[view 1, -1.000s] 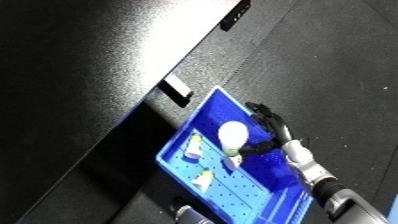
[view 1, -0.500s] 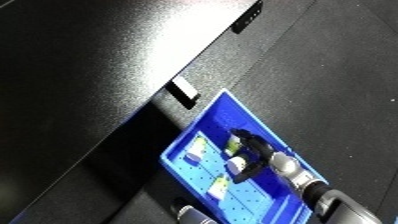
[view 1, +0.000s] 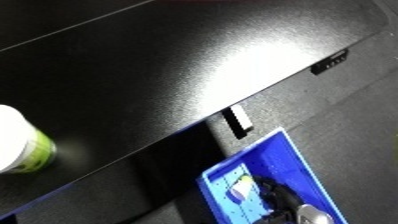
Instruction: Pick up the object and place it into the box
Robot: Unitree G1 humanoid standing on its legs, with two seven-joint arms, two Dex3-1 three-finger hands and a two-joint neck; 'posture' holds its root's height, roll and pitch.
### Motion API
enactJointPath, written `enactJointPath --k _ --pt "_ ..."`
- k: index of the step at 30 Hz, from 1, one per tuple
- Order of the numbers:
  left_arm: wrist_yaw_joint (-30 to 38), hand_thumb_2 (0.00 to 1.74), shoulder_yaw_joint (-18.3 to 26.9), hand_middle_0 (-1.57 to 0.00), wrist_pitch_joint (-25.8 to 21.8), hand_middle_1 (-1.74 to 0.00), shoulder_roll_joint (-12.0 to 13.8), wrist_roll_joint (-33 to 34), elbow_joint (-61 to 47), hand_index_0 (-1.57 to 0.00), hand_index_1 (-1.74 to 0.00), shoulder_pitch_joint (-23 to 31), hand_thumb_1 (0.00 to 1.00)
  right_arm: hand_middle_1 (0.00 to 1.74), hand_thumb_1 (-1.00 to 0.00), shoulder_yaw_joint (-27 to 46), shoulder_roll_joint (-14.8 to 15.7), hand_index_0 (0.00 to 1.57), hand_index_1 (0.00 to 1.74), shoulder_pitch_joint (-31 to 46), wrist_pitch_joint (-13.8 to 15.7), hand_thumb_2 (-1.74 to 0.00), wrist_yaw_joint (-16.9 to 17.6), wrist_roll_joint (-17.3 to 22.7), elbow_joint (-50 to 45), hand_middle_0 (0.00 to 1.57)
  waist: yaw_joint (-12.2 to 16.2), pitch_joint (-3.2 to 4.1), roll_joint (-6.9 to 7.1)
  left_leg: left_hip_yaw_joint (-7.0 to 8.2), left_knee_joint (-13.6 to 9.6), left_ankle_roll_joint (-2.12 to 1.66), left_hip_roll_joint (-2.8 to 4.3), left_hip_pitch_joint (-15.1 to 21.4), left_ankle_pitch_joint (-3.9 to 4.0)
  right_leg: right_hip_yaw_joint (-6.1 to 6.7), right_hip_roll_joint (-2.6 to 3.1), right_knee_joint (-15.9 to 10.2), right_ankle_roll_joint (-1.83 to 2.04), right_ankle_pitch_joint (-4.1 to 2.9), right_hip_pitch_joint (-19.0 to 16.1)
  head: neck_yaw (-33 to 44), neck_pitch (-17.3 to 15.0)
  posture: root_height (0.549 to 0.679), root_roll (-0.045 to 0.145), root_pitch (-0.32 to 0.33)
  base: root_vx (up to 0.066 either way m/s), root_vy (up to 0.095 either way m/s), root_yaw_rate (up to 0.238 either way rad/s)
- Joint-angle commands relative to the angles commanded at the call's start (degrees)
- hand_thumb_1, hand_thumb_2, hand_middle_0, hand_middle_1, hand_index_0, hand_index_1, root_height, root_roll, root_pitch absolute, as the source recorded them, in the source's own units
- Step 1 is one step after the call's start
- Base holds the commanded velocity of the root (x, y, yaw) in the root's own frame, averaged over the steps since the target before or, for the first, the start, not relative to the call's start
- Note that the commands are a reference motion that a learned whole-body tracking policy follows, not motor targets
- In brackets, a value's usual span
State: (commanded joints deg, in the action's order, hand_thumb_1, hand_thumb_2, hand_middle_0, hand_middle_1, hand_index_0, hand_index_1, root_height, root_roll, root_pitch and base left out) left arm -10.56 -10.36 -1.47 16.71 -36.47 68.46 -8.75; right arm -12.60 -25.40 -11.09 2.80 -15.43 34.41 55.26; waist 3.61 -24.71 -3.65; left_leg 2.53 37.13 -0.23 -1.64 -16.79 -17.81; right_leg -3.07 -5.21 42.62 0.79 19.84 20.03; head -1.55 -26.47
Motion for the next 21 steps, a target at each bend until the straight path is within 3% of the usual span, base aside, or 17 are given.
enactJointPath --k 4,13,21 --pt "-0.4 0.00 0.0 0.00 0.0 0.00 0.5 1.6 0.0 0.00 0.00 -0.2 0.00 0.00 0.00 -1.1 1.3 0.00 0.00 -0.2 -0.6 0.00 -0.4 0.9 -0.3 0.00 -1.1 -0.09 0.54 -0.54 0.1 -0.03 -0.10 -0.7 0.69 -0.96 -0.30 0.4 0.24 -0.01 0.1 6.5 1.1 0.641 0.064 -0.042 -0.024 -0.060 0.205" --pt "-0.1 0.00 -1.1 0.00 -0.6 0.00 1.7 1.9 -0.7 0.00 0.00 -2.4 0.00 0.00 0.00 -1.5 3.6 0.00 0.00 -0.7 0.2 0.00 0.1 3.9 3.5 0.00 -3.1 -0.99 0.83 -2.01 -2.3 -0.15 0.29 -0.2 3.20 -3.42 -1.42 0.5 1.36 -0.51 -0.5 20.0 0.9 0.641 0.052 -0.047 -0.026 -0.036 0.208" --pt "0.1 0.00 -1.0 0.00 -2.1 0.00 3.4 3.2 -0.7 0.00 0.00 -3.0 0.00 0.00 0.00 -2.4 4.1 0.00 0.00 -1.3 0.7 0.00 1.6 3.5 4.9 0.00 -4.4 -1.62 1.72 -3.20 -1.5 0.14 0.65 -0.3 3.05 -4.62 -1.74 0.7 1.38 -0.24 -1.3 27.6 -7.0 0.640 0.047 -0.057 -0.013 -0.025 0.084"
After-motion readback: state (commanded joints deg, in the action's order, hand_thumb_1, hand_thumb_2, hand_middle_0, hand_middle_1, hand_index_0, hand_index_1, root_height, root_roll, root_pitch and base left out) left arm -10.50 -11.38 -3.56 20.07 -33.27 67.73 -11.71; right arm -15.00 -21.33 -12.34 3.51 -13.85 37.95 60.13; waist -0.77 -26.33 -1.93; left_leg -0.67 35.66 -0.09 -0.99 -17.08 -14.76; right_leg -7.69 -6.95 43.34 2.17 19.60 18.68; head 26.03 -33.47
